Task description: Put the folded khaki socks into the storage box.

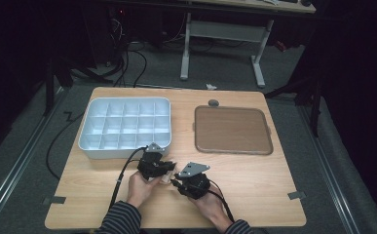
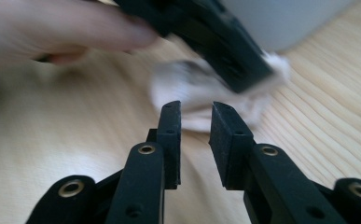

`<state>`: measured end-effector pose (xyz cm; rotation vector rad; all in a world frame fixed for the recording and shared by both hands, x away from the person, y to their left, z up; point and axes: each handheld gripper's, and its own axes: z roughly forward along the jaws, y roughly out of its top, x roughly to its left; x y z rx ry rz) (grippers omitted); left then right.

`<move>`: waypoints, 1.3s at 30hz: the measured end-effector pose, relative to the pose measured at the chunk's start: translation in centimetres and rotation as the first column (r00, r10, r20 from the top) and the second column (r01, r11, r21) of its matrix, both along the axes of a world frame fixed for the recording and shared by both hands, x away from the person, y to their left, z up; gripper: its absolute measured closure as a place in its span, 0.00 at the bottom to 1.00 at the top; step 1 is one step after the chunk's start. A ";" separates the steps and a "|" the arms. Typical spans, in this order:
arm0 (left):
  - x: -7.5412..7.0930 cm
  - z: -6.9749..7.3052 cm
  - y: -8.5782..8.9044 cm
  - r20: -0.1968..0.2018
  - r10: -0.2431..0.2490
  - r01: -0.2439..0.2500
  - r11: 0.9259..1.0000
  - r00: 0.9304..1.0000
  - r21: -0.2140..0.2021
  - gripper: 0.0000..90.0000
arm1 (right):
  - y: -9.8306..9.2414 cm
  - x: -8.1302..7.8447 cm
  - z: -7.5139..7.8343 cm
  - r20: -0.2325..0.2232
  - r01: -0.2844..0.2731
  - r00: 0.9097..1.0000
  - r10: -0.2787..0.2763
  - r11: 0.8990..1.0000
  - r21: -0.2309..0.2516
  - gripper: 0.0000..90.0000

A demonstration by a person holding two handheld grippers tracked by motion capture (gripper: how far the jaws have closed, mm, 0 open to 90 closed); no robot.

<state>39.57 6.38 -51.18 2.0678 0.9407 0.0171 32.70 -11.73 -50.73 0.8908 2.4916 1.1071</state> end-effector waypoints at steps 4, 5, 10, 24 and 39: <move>0.1 0.0 0.1 -0.009 -0.002 0.002 1.000 1.000 -0.005 0.94 | 1.6 -0.4 0.0 0.014 -0.033 0.999 0.033 0.999 -0.002 0.78; 0.1 0.0 0.1 -0.010 -0.005 0.005 1.000 1.000 -0.004 0.94 | 1.9 -0.2 -0.1 0.013 -0.033 0.999 0.033 0.999 -0.007 0.77; 0.1 0.0 0.2 -0.012 -0.004 0.004 1.000 1.000 -0.004 0.94 | 2.9 0.1 -0.7 0.037 -0.001 0.999 0.003 0.999 -0.044 0.78; 0.4 0.1 1.0 -0.030 0.017 -0.016 1.000 0.999 0.008 0.93 | 2.1 0.6 -1.5 -0.018 -0.026 1.000 0.025 0.997 -0.072 0.96; -1.0 1.3 1.7 0.032 0.022 -0.023 0.999 0.999 0.030 0.67 | 0.9 1.2 -1.4 -0.070 -0.029 0.997 0.026 0.999 -0.043 0.96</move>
